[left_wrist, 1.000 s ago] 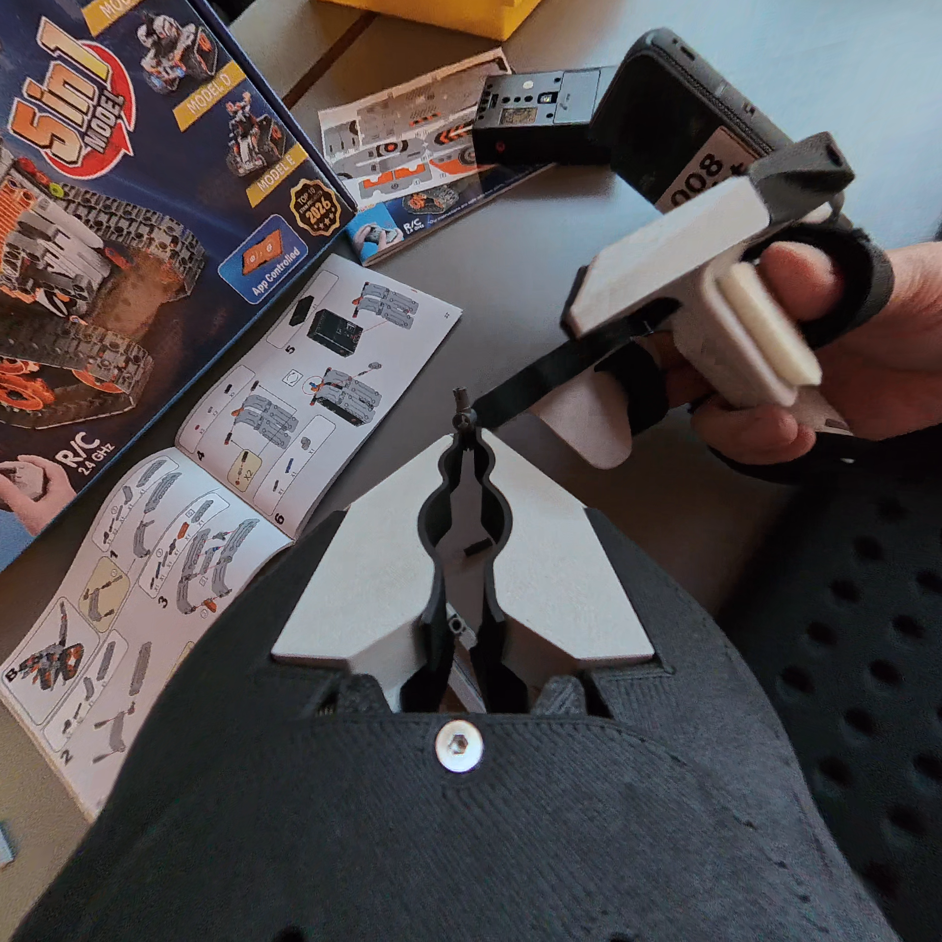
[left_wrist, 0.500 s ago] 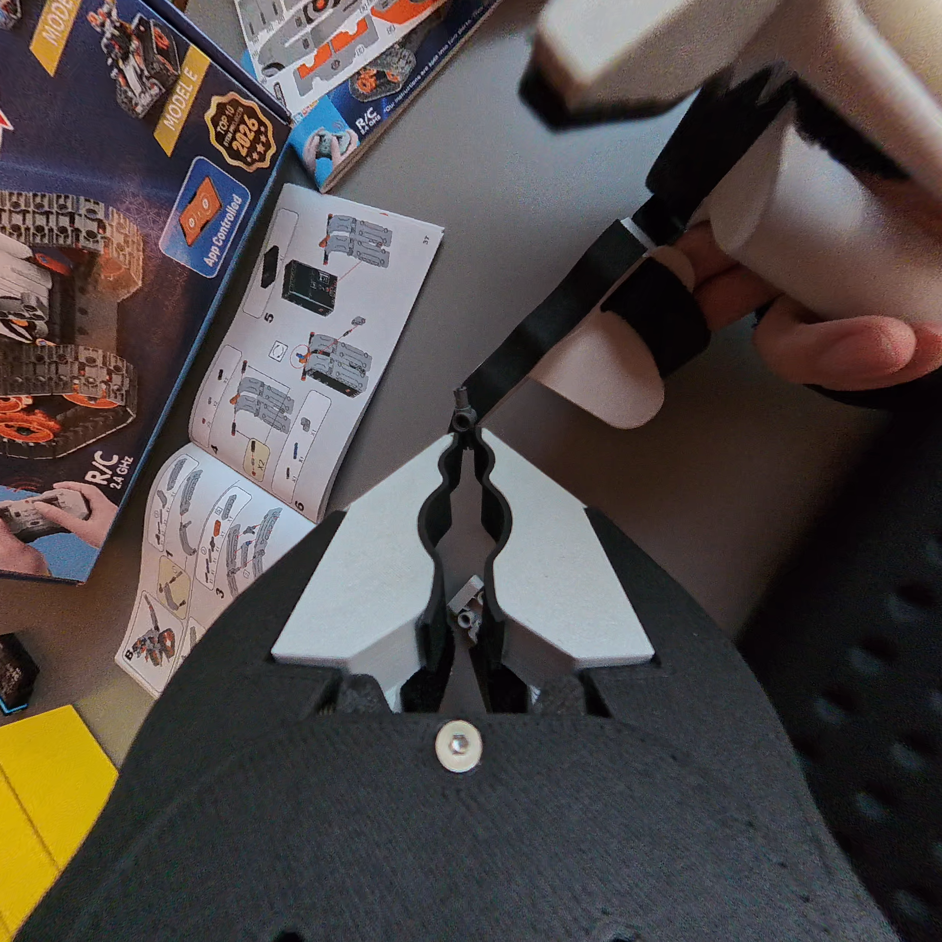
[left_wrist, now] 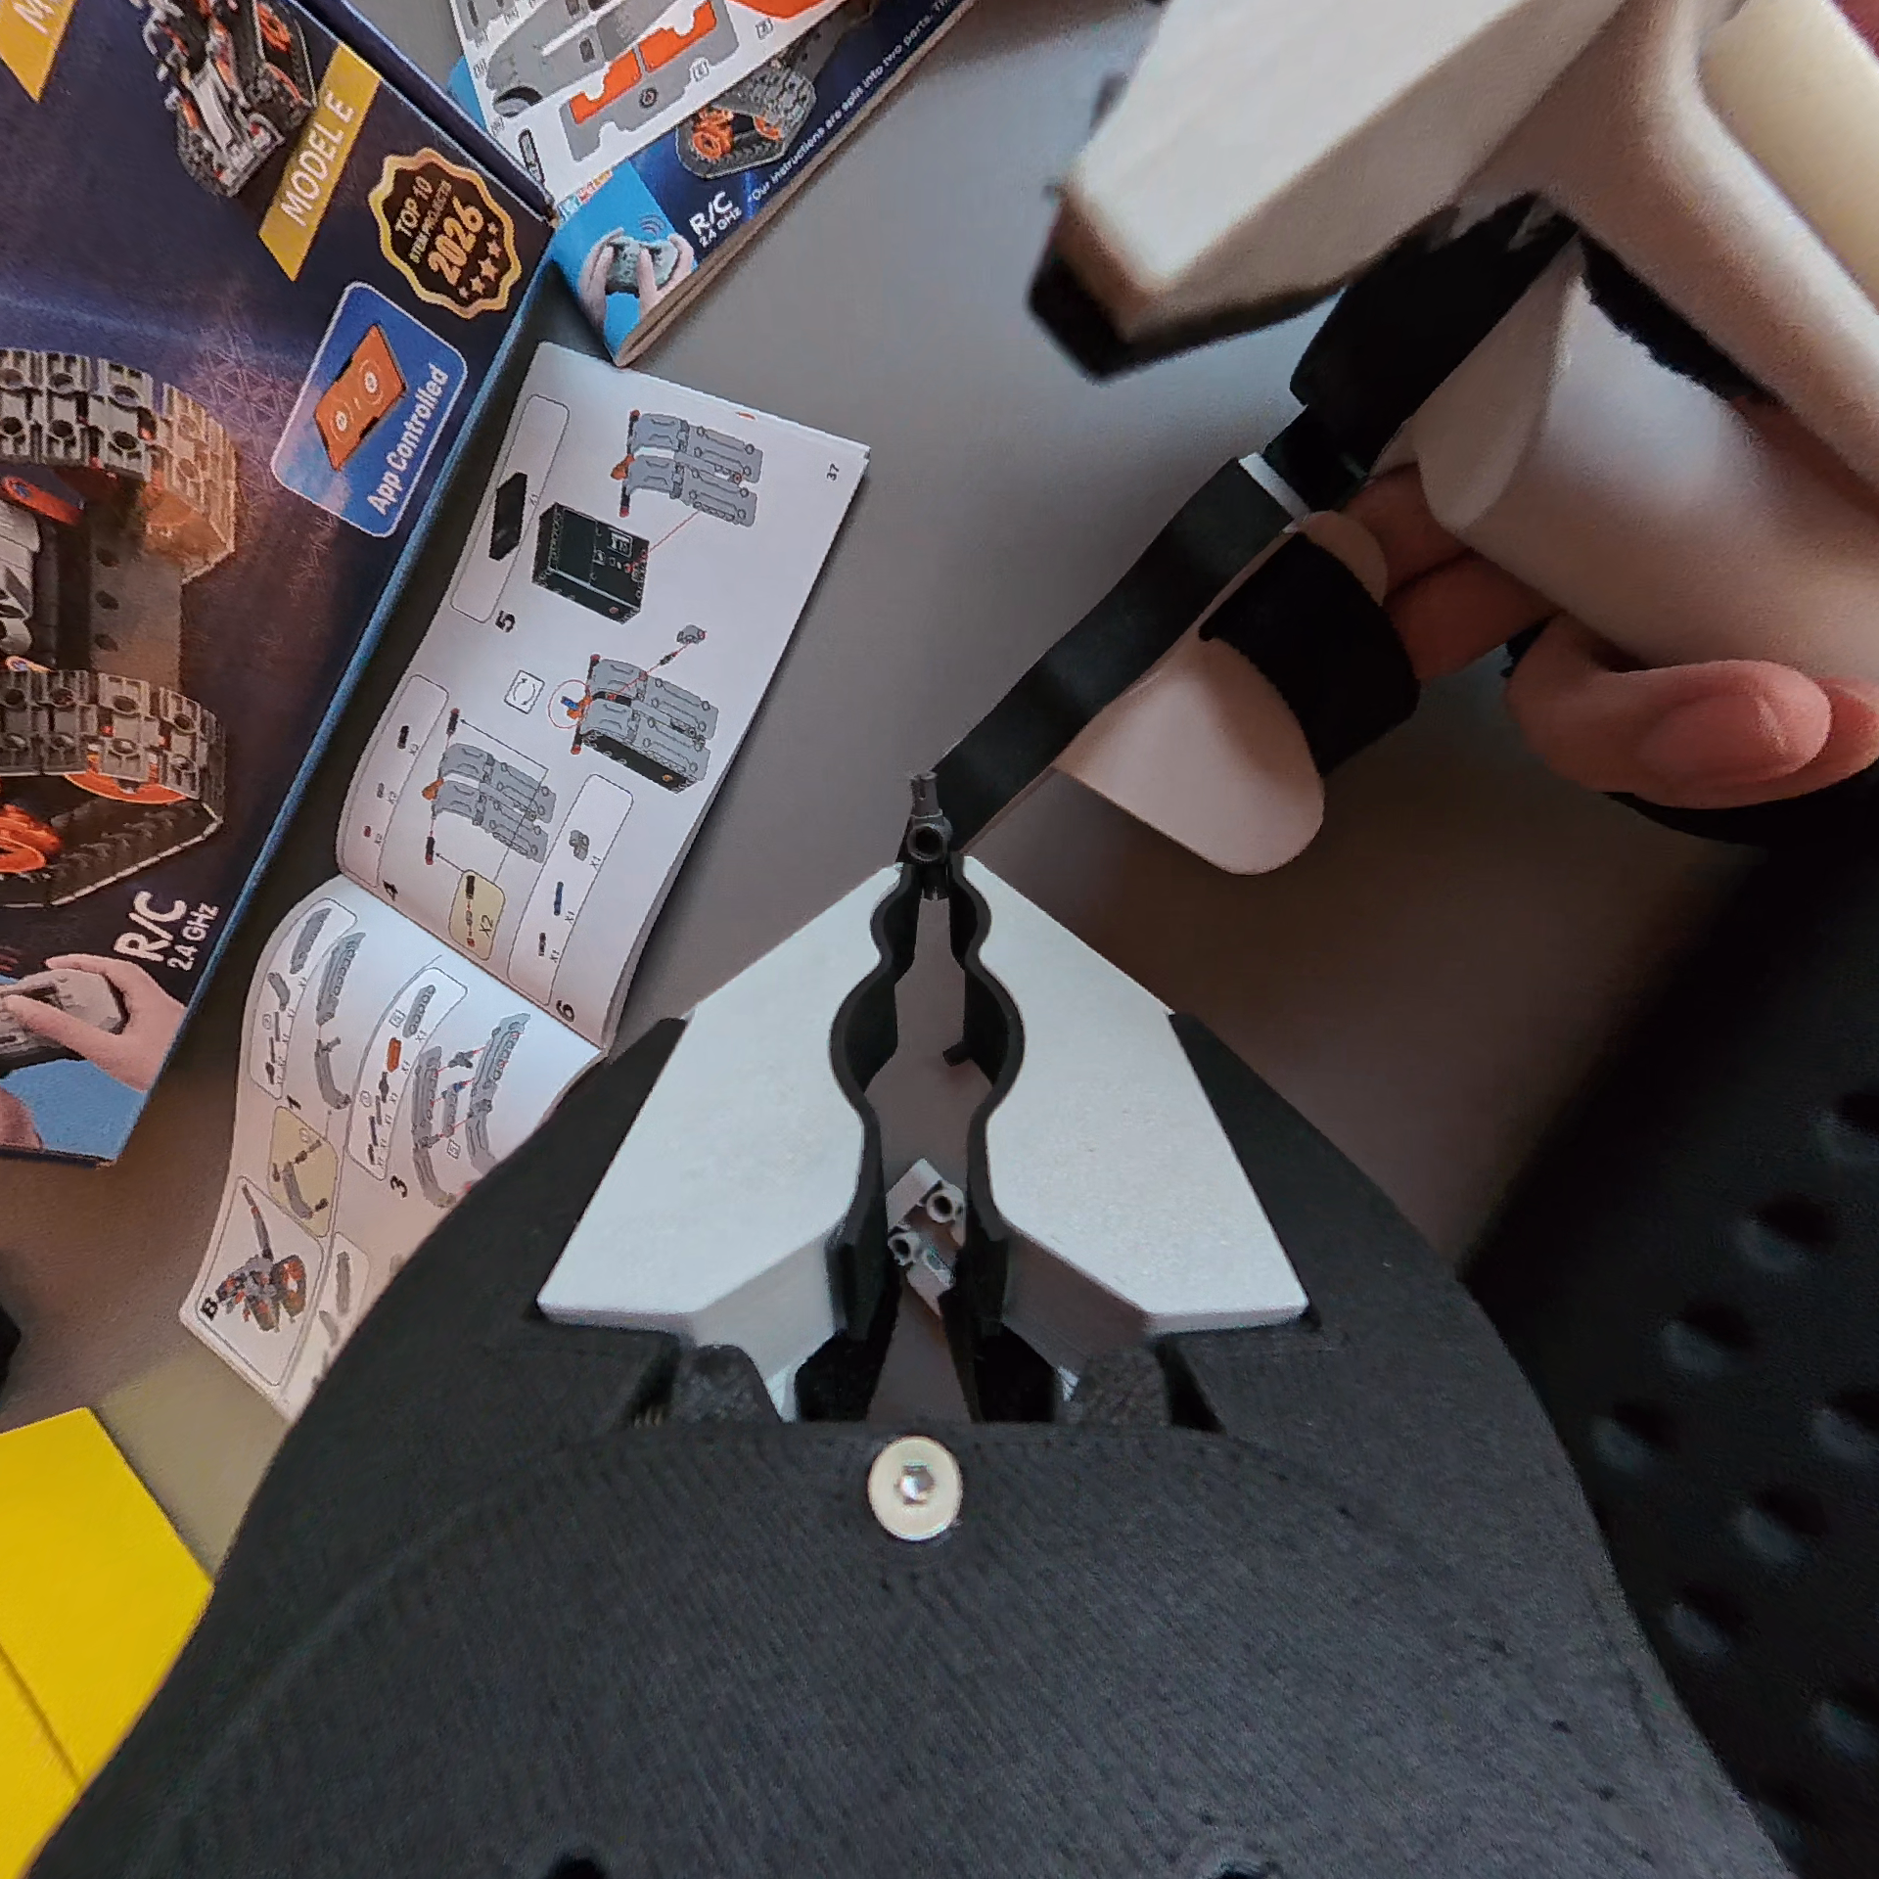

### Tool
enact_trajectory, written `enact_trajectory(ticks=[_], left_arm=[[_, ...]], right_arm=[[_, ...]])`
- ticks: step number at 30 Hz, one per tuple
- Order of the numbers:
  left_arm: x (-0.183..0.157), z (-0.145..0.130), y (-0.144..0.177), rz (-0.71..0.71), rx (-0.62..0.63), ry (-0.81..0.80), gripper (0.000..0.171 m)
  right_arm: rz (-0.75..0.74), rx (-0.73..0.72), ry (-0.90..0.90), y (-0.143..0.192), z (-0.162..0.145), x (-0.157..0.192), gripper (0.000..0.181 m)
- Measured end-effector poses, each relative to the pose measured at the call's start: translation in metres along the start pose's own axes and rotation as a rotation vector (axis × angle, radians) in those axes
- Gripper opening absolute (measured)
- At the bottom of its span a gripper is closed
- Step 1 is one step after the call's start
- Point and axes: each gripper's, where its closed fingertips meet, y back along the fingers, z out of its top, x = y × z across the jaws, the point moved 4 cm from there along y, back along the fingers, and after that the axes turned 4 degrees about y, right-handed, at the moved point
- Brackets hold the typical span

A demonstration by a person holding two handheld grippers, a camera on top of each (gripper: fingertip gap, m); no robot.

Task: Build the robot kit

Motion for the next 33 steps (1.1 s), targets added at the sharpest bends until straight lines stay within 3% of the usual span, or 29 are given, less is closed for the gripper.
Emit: enact_trajectory(ticks=[8, 14, 22, 26, 33], left_arm=[[0.003, -0.001, 0.006, -0.026, -0.040, 0.059, 0.019], [0.015, -0.030, 0.025, -0.107, -0.040, 0.096, 0.014], [0.018, -0.049, 0.004, -0.300, 0.054, -0.333, 0.015], [0.013, -0.048, -0.006, -0.437, 0.077, -0.423, 0.017], [0.016, -0.057, -0.016, -0.480, 0.085, -0.473, 0.014]], right_arm=[[0.013, 0.001, -0.027, 0.001, -0.001, -0.001, 0.120], [-0.009, -0.012, 0.004, 0.004, 0.003, -0.001, 0.120], [-0.017, -0.054, 0.052, 0.013, 0.014, 0.004, 0.119], [-0.014, -0.081, 0.060, 0.018, 0.019, 0.006, 0.122], [-0.001, -0.075, 0.064, 0.019, 0.020, 0.008, 0.118]])
